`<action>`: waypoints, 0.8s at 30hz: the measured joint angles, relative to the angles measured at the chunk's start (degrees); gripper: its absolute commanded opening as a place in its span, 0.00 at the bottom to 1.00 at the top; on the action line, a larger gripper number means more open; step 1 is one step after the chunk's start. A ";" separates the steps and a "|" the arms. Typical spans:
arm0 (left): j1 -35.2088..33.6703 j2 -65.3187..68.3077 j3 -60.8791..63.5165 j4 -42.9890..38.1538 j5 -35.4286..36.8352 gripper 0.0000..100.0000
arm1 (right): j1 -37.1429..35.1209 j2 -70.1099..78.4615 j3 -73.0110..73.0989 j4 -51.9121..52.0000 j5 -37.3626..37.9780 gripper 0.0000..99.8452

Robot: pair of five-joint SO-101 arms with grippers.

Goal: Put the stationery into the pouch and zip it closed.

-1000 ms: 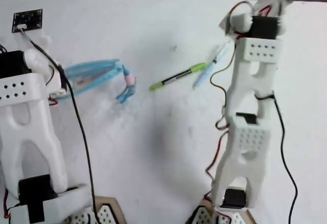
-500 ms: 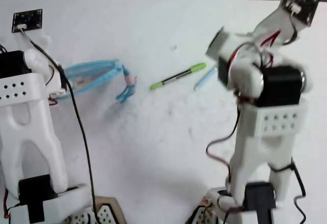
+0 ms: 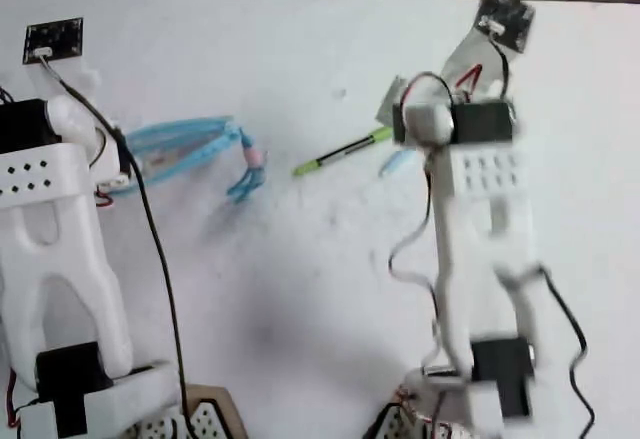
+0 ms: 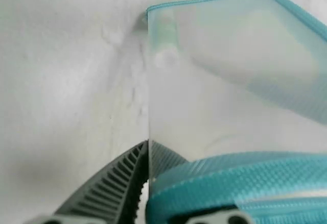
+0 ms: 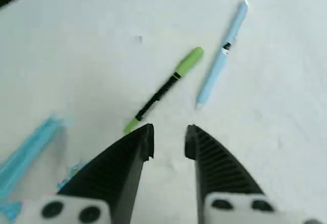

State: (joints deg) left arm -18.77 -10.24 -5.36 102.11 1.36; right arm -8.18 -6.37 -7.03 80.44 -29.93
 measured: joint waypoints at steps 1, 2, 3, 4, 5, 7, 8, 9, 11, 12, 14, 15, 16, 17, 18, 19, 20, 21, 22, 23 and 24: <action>0.00 0.00 0.00 0.00 0.00 0.02 | 1.05 4.57 -1.14 -0.09 0.00 0.17; 0.00 0.00 0.00 0.00 0.00 0.02 | 2.20 9.32 -2.81 -0.09 -0.26 0.16; 0.00 0.00 0.00 0.00 0.00 0.02 | 3.43 14.42 -5.10 -0.09 -0.62 0.16; 0.00 0.00 0.00 0.00 0.00 0.02 | 4.57 19.34 -7.91 -0.09 -0.79 0.16; 0.00 0.00 0.00 0.00 0.00 0.02 | 5.71 24.26 -11.43 0.09 -1.14 0.16; 0.00 0.00 0.00 0.00 0.00 0.02 | 7.30 34.11 -20.40 1.14 -1.32 0.16; 0.00 0.00 0.00 0.00 0.00 0.02 | 7.56 39.03 -25.93 1.58 -1.23 0.16; 0.00 0.00 0.00 0.00 0.00 0.02 | 7.56 43.87 -32.18 2.90 -1.41 0.16; 0.00 0.00 0.00 0.00 0.00 0.02 | 7.03 53.54 -45.27 6.33 -1.23 0.16; 0.00 0.00 0.00 0.00 0.00 0.02 | 7.03 58.37 -52.22 8.00 -1.23 0.16; 0.00 0.00 0.00 0.00 0.00 0.02 | 7.21 67.34 -65.49 10.90 -1.23 0.16; 0.00 0.00 0.00 0.00 0.00 0.02 | 7.47 71.12 -70.86 11.34 -1.23 0.16; 0.00 0.00 0.00 0.00 0.00 0.02 | 7.65 74.46 -74.81 11.52 -1.23 0.16; 0.00 0.00 0.00 0.00 0.00 0.02 | 7.82 76.92 -76.92 11.52 -1.23 0.16; 0.00 0.00 0.00 0.00 0.00 0.02 | 8.18 78.68 -77.80 11.52 -1.23 0.16; 0.00 0.00 0.00 0.00 0.00 0.02 | 8.53 79.74 -77.89 11.16 -1.23 0.16; 0.00 0.00 0.00 0.00 0.00 0.02 | 8.79 79.91 -77.89 10.55 -1.58 0.15; 0.00 0.00 0.00 0.00 0.00 0.02 | 9.23 79.91 -77.36 9.85 -1.32 0.14; 0.00 0.00 0.00 0.00 0.00 0.02 | 9.67 79.91 -76.48 9.23 -1.49 0.11; 0.00 0.00 0.00 0.00 0.00 0.02 | 9.76 79.74 -75.69 8.79 -1.58 0.07; 0.00 0.00 0.00 0.00 0.00 0.02 | 9.93 79.65 -74.73 8.53 -1.14 0.03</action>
State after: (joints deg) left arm -18.77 -10.24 -5.36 102.11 1.36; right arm 1.76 73.27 -81.76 88.97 -31.08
